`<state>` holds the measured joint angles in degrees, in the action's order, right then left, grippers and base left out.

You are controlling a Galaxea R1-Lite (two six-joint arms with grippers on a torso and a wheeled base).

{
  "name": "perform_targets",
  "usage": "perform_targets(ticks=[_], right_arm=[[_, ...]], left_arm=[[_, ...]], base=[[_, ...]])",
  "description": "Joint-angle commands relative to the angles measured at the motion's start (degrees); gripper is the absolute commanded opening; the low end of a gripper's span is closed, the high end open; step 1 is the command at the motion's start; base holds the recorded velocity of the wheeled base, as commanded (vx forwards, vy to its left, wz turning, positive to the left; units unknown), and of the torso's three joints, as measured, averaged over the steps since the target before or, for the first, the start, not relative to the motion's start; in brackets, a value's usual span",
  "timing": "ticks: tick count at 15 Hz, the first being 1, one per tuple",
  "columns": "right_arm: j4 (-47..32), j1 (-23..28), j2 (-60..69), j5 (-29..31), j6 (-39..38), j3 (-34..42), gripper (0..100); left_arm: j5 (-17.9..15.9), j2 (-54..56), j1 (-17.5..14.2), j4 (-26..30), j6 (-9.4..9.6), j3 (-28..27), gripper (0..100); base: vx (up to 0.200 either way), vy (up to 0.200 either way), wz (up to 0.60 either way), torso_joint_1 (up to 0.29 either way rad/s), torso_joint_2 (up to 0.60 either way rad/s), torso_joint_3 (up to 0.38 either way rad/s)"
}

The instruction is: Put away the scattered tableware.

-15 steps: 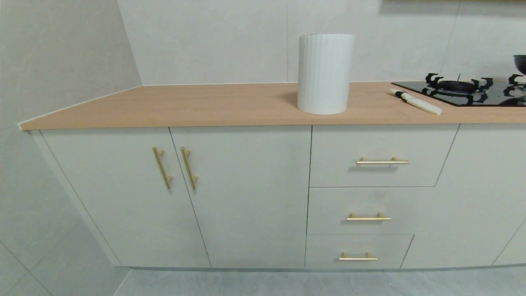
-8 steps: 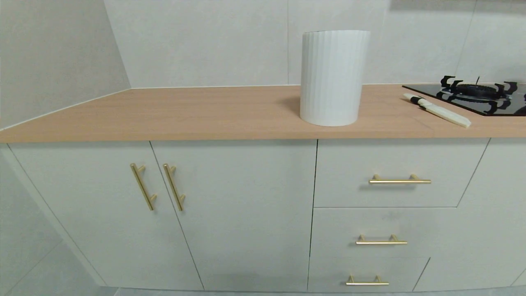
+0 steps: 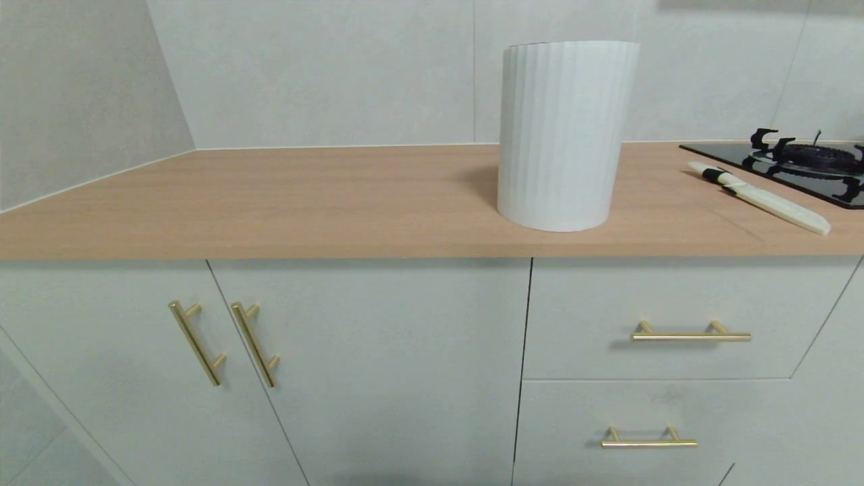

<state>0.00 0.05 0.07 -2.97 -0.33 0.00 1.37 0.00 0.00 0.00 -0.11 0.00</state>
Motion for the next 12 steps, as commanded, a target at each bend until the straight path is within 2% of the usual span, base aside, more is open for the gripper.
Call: perform_targets(ticks=[1, 4, 12], right_arm=[[0.0, 0.0, -0.1, 0.0, 0.1, 0.0, 100], [0.0, 0.0, -0.1, 0.0, 0.1, 0.0, 100], [0.0, 0.0, -0.1, 0.0, 0.0, 0.0, 100]], left_arm=[[0.0, 0.0, 0.0, 0.0, 0.02, 0.0, 100], [0.0, 0.0, 0.0, 0.0, -0.07, 0.0, 100], [0.0, 0.0, 0.0, 0.0, -0.07, 0.0, 100]], base=[[0.000, 0.000, 0.00, 0.000, 0.00, 0.000], [0.000, 0.000, -0.60, 0.001, 0.00, 0.005], [0.000, 0.000, 0.00, 0.000, 0.00, 0.000]])
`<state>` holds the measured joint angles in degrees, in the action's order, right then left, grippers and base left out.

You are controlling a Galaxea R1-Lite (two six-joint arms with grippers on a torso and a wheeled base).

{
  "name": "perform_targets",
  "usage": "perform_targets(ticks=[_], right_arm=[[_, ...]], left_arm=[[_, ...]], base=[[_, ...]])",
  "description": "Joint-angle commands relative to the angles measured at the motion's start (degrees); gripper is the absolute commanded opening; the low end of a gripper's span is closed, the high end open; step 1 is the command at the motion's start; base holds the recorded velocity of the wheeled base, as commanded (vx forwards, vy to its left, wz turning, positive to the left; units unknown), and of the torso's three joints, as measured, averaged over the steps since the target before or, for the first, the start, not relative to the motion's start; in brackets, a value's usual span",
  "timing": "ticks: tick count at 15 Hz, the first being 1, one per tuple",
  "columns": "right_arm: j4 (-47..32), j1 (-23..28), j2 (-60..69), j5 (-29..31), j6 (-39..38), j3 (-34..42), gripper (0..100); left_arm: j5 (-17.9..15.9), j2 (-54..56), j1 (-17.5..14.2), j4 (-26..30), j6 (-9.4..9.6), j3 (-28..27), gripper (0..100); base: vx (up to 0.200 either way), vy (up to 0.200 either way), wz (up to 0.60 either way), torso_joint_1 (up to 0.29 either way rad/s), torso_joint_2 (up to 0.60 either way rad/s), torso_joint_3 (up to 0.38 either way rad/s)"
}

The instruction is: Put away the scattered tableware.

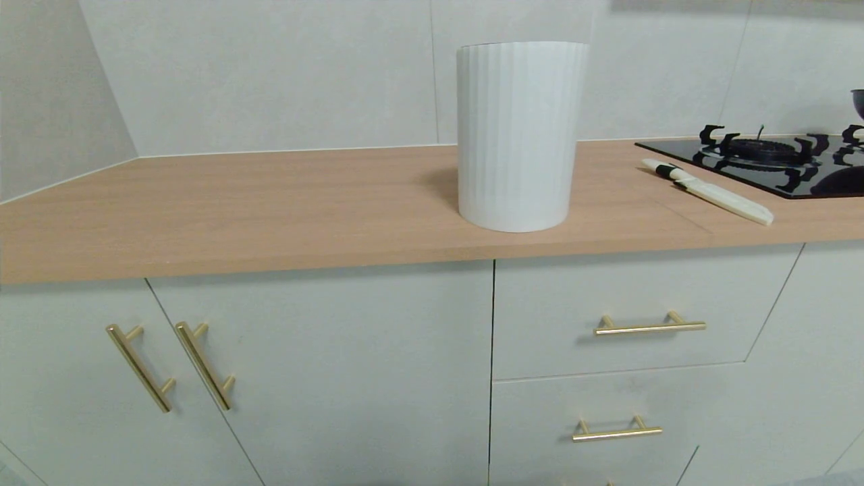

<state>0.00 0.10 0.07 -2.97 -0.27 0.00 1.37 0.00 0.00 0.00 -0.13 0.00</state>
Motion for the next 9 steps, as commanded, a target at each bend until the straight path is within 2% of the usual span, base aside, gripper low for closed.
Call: perform_targets(ticks=[1, 5, 9], right_arm=[[0.0, 0.0, -0.1, 0.0, 0.0, 0.0, 100], [0.0, 0.0, -0.1, 0.0, 0.0, 0.0, 100], [0.0, 0.0, -0.1, 0.0, 0.0, 0.0, 100]], left_arm=[[0.0, 0.0, 0.0, 0.0, -0.04, 0.0, 100], [0.0, 0.0, 0.0, 0.0, -0.04, 0.0, 100], [0.0, 0.0, 0.0, 0.0, 0.05, 0.0, 100]], base=[[0.000, 0.000, 0.00, 0.000, 0.00, 0.000], [0.000, 0.000, 0.00, 0.000, 0.00, 0.000], [0.000, -0.200, 0.00, 0.004, 0.00, 0.002]])
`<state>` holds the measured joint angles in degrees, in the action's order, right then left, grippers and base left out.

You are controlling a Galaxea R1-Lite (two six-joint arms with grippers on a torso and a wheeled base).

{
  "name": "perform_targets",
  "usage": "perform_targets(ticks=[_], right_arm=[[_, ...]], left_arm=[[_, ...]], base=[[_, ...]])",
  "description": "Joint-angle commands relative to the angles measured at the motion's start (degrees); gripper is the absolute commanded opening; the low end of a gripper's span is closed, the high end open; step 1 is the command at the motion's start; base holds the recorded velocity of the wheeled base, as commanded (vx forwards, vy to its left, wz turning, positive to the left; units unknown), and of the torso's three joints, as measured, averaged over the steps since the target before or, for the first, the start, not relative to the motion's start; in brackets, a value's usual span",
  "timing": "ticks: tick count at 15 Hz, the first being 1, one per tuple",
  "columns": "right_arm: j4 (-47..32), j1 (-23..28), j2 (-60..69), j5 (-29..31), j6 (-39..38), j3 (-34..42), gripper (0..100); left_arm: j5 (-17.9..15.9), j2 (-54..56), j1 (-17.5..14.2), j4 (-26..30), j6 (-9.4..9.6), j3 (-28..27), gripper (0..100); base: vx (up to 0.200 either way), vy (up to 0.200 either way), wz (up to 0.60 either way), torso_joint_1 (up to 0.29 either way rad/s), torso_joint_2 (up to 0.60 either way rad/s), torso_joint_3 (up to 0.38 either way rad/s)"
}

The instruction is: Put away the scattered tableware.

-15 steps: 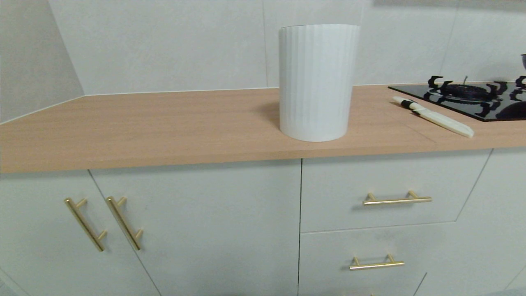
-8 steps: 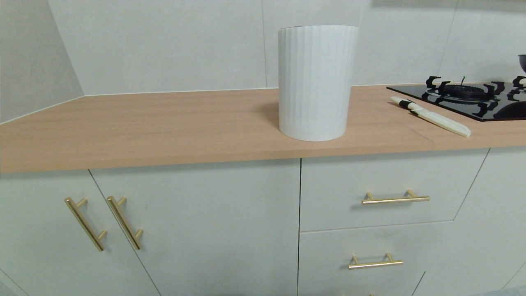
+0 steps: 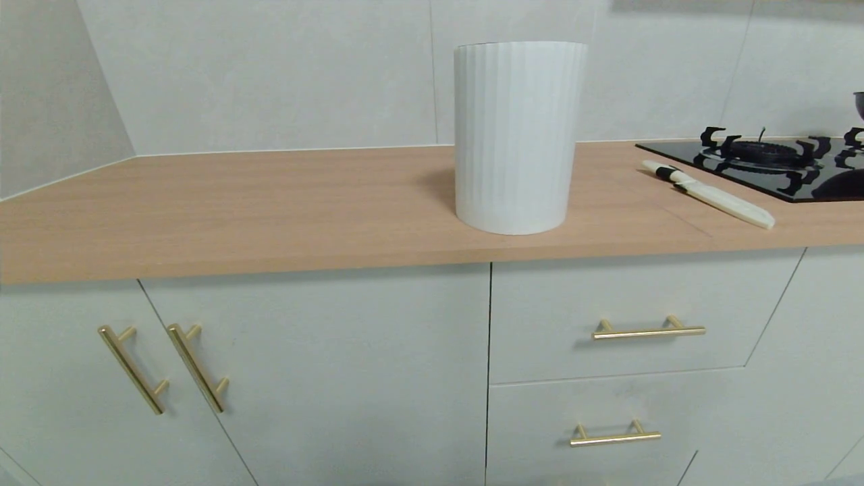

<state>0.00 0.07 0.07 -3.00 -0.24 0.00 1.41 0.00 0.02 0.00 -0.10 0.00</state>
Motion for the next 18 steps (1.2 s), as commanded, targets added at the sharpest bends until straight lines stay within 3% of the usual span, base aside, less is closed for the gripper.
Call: perform_targets(ticks=[1, 6, 18], right_arm=[[0.0, 0.0, -0.1, 0.0, 0.0, 0.0, 100], [0.0, 0.0, -0.1, 0.0, 0.0, 0.0, 100], [0.0, 0.0, -0.1, 0.0, 0.2, 0.0, 100]], left_arm=[[0.0, 0.0, 0.0, 0.0, -0.08, 0.0, 100], [0.0, 0.0, 0.0, 0.0, -0.08, 0.0, 100], [0.0, 0.0, 0.0, 0.0, -0.08, 0.0, 100]], base=[[0.000, -0.200, 0.00, 0.007, 0.00, -0.002], [0.000, -0.200, 0.00, 0.000, 0.00, 0.003], [0.000, 0.000, 0.00, 0.000, 0.00, 0.000]])
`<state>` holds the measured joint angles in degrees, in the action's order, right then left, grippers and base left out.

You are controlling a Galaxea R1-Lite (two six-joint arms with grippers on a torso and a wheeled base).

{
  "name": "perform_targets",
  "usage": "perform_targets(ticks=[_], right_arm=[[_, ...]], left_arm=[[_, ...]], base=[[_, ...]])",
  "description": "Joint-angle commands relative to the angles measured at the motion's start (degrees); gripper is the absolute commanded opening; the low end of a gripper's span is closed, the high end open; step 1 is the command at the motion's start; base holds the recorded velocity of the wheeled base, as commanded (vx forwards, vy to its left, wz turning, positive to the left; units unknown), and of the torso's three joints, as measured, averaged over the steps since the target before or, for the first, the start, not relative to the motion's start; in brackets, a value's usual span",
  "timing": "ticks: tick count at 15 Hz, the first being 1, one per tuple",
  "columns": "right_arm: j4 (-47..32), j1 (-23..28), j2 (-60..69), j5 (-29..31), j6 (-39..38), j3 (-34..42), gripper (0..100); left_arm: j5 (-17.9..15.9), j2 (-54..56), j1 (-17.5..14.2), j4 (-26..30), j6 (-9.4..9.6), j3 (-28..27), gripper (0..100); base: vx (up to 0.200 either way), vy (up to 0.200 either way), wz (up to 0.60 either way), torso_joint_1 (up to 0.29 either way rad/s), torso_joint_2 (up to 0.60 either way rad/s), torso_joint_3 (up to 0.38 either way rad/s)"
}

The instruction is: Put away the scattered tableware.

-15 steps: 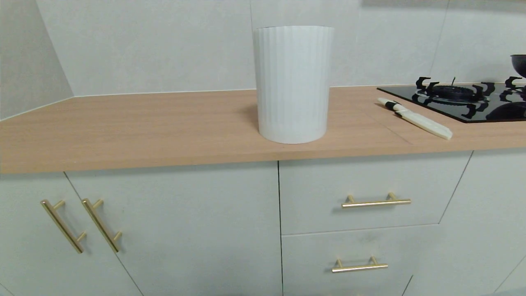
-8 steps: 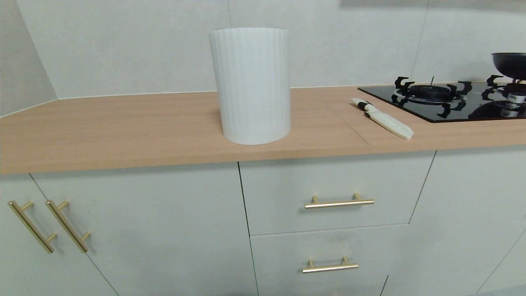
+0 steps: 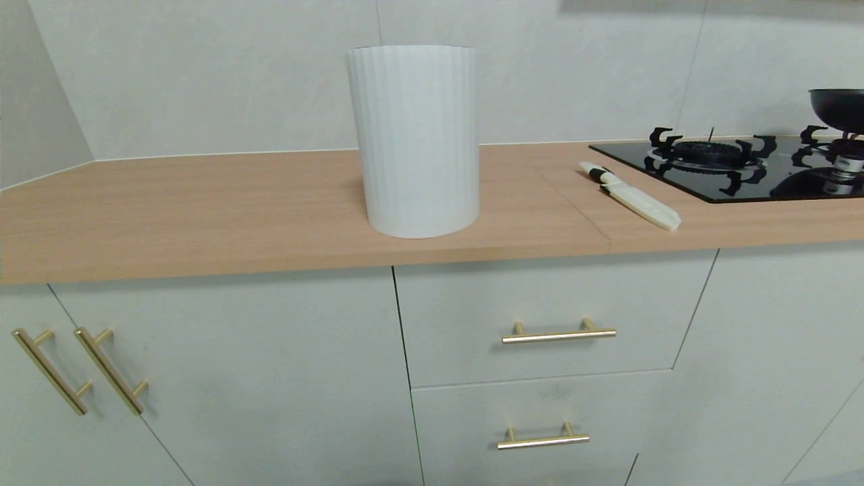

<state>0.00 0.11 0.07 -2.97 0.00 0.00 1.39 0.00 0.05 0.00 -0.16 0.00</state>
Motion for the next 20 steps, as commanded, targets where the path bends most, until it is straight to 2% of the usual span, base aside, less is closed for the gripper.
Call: perform_targets(ticks=[1, 6, 10, 20], right_arm=[[0.0, 0.0, -0.1, 0.0, 0.0, 0.0, 100], [0.0, 0.0, -0.1, 0.0, 0.0, 0.0, 100], [0.0, 0.0, -0.1, 0.0, 0.0, 0.0, 100], [0.0, 0.0, -0.1, 0.0, 0.0, 0.0, 100]], left_arm=[[0.0, 0.0, 0.0, 0.0, -0.02, 0.0, 100], [0.0, 0.0, 0.0, 0.0, -0.02, 0.0, 100], [0.0, 0.0, 0.0, 0.0, -0.02, 0.0, 100], [0.0, 0.0, 0.0, 0.0, -0.02, 0.0, 100]], base=[[0.000, 0.000, 0.00, 0.000, 0.00, 0.000], [0.000, 0.000, 0.00, 0.000, 0.00, 0.000], [0.000, 0.000, 0.00, 0.067, -0.21, -0.226], [0.000, 0.000, 0.00, 0.158, -0.48, -0.302]])
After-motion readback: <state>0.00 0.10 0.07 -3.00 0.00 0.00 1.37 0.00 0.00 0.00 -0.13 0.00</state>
